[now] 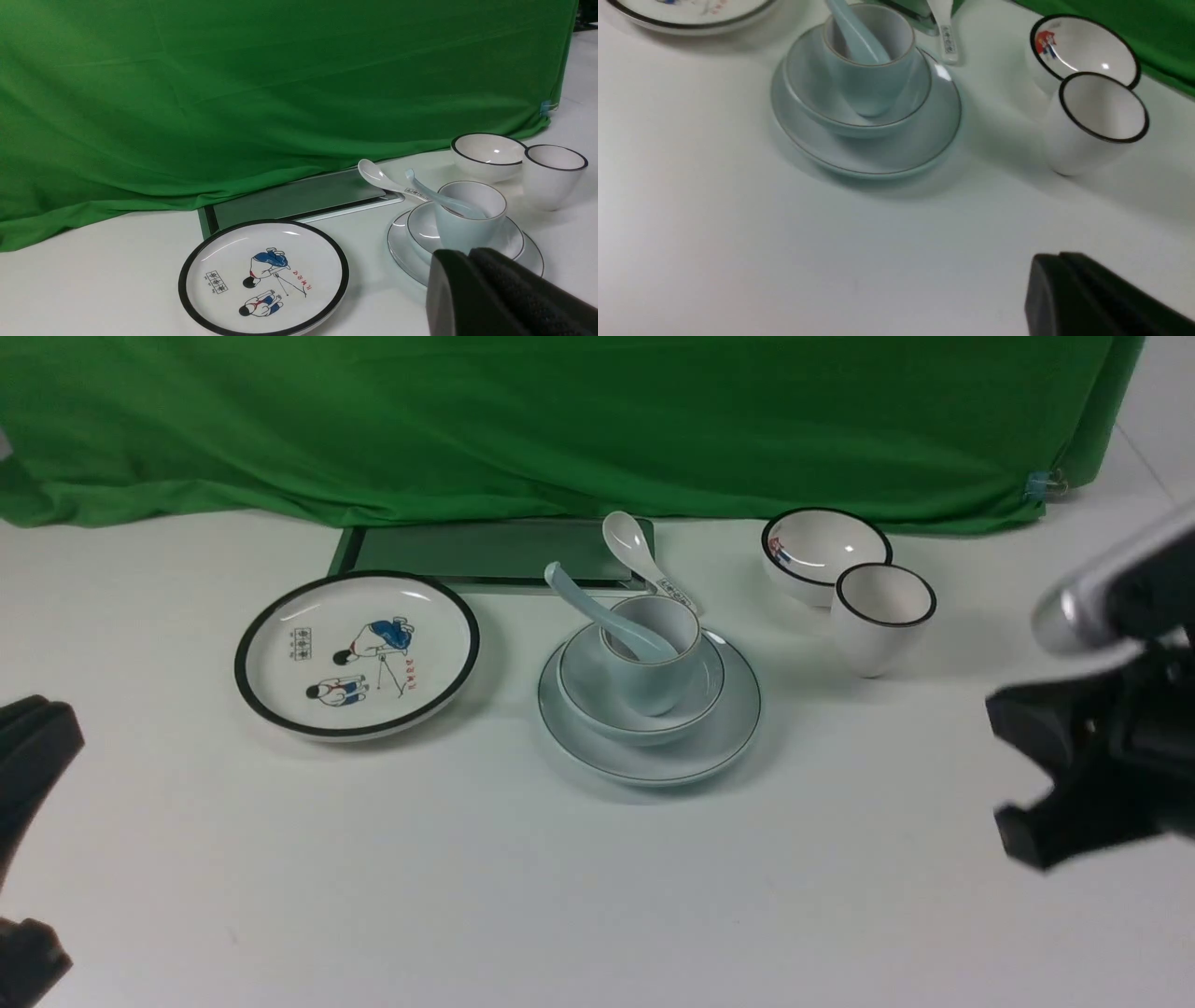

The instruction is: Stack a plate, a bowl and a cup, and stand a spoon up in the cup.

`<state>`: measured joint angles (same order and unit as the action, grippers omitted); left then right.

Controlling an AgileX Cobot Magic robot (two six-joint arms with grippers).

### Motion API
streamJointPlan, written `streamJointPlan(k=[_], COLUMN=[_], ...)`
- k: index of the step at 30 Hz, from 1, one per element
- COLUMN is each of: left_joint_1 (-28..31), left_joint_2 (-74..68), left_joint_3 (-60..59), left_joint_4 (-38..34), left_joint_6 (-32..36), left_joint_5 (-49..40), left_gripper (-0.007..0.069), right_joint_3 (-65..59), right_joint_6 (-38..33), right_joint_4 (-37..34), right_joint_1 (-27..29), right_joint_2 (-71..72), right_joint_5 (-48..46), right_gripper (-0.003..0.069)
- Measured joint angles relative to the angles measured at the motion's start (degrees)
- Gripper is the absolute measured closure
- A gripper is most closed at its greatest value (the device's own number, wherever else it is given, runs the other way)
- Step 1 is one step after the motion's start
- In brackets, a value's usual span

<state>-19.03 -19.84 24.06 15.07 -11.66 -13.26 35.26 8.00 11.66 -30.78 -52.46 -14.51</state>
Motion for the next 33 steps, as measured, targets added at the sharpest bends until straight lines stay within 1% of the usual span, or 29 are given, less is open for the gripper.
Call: streamJointPlan(k=[3, 6, 9, 11, 14, 21, 22, 23, 25, 28, 30, 31, 33], left_joint_1=[0.00, 0.00, 0.00, 0.00, 0.00, 0.00, 0.00, 0.00, 0.00, 0.00, 0.00, 0.00, 0.00], left_joint_2=[0.00, 0.00, 0.00, 0.00, 0.00, 0.00, 0.00, 0.00, 0.07, 0.07, 0.07, 0.07, 0.07], left_joint_3=[0.00, 0.00, 0.00, 0.00, 0.00, 0.00, 0.00, 0.00, 0.00, 0.00, 0.00, 0.00, 0.00], left_joint_4=[0.00, 0.00, 0.00, 0.00, 0.00, 0.00, 0.00, 0.00, 0.00, 0.05, 0.05, 0.05, 0.05], left_joint_6=[0.00, 0.00, 0.00, 0.00, 0.00, 0.00, 0.00, 0.00, 0.00, 0.00, 0.00, 0.00, 0.00], left_joint_5=[0.21, 0.25, 0.27, 0.27, 0.27, 0.32, 0.32, 0.32, 0.42, 0.36, 0.36, 0.30, 0.30], left_gripper=[0.0654, 0.0654, 0.0654, 0.0654, 0.0654, 0.0654, 0.0654, 0.0654, 0.0654, 0.0654, 0.0654, 0.0654, 0.0654], right_joint_3=[-13.29, -20.88, -25.72, -28.06, -30.00, -33.06, -34.35, -35.28, -35.39, -35.70, -35.70, -35.70, -35.70], right_joint_6=[1.63, 3.33, 4.43, 5.29, 7.53, 8.60, 8.66, 8.36, 7.82, 0.52, -3.22, -6.15, -8.62], right_joint_4=[0.00, 0.00, 0.00, 0.05, 0.05, 0.05, 0.05, -0.25, -1.42, -11.02, -13.00, -14.47, -15.27], right_joint_1=[0.00, 0.00, 0.00, 0.00, 0.00, 0.00, 0.00, 0.22, 0.59, 4.54, 6.67, 9.21, 12.28], right_joint_2=[7.77, 10.88, 11.59, 11.59, 11.59, 11.74, 12.44, 13.58, 15.68, 25.81, 29.73, 34.84, 40.07], right_joint_5=[14.51, 24.61, 32.02, 34.10, 34.89, 35.23, 36.41, 37.42, 36.41, 31.93, 30.84, 29.80, 28.07], right_gripper=[0.0645, 0.0645, 0.0643, 0.0641, 0.0638, 0.0622, 0.0622, 0.0628, 0.0642, 0.0648, 0.0648, 0.0648, 0.0648])
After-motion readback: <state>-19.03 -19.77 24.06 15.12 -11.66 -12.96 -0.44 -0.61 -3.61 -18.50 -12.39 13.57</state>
